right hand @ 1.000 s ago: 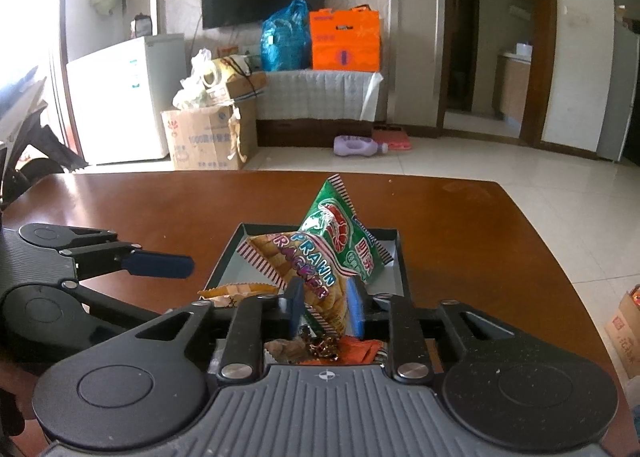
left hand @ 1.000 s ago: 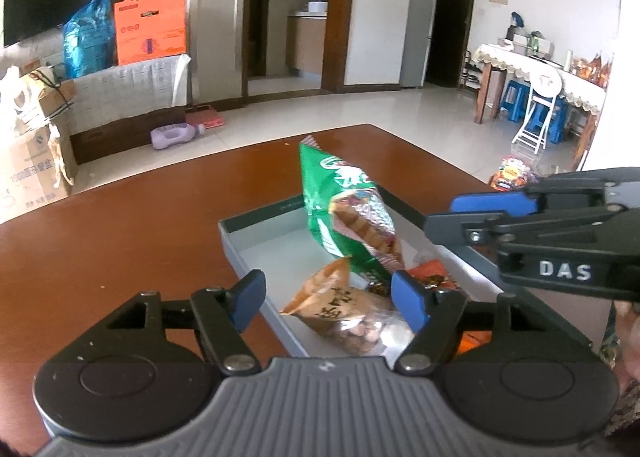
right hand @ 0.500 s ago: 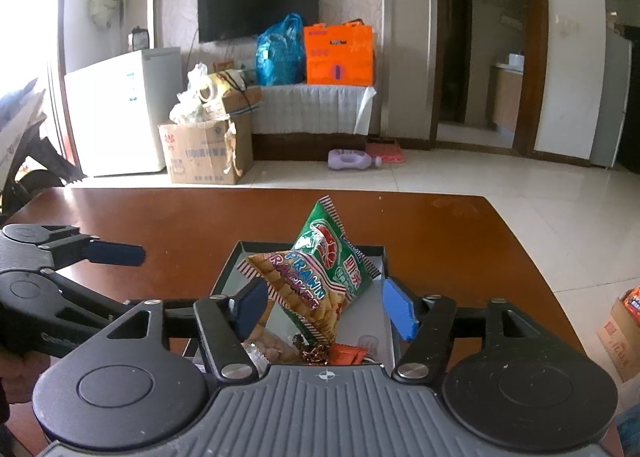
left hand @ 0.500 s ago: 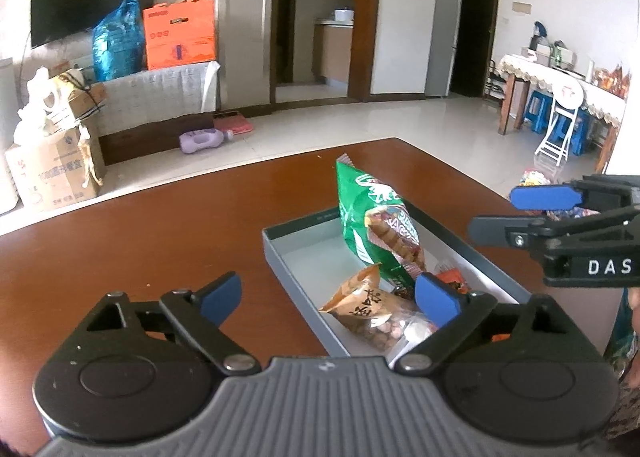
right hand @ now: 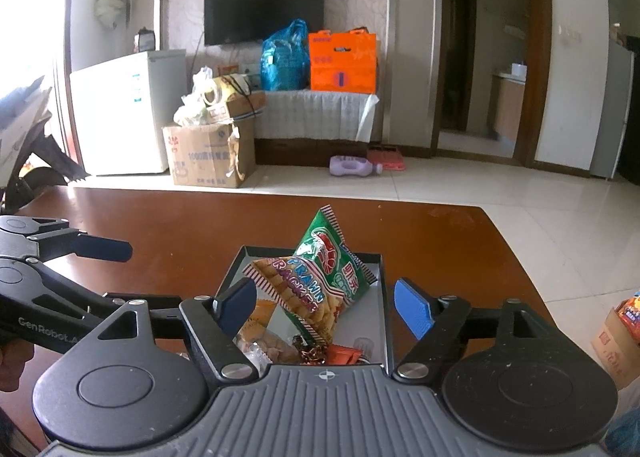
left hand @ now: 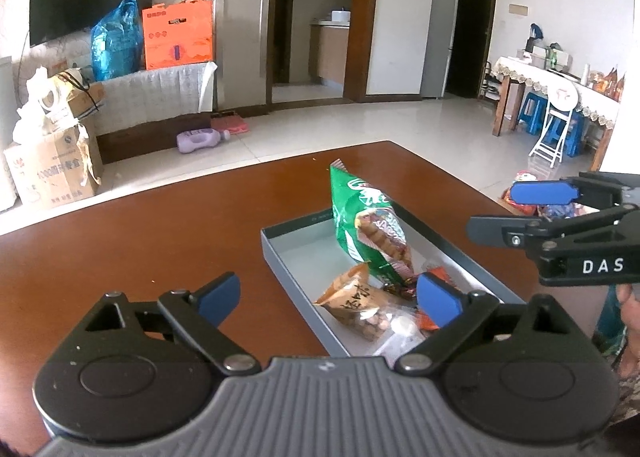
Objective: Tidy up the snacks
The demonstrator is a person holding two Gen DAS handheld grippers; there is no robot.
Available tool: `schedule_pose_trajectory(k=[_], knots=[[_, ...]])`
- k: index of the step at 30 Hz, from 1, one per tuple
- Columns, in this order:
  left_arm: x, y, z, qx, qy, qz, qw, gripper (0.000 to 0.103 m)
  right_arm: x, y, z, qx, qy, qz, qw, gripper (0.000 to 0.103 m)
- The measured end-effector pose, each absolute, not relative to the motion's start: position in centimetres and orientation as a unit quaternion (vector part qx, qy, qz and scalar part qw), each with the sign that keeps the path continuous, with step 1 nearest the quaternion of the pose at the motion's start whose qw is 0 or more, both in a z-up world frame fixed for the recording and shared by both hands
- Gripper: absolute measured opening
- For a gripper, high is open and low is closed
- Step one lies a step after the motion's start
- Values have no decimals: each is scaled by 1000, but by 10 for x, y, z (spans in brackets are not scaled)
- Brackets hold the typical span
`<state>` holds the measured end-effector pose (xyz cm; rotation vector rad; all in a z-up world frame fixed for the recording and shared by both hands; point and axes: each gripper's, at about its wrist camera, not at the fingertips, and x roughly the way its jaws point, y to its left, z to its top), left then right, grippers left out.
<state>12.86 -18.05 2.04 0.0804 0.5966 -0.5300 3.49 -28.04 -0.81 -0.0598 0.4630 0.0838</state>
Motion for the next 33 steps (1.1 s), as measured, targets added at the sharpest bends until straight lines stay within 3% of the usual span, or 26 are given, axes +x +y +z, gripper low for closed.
schedule_pose_trajectory(k=[33], knots=[[113,-187,26,62,267,-271,923,98,31,-280,-8,-39,234,47,970,77]])
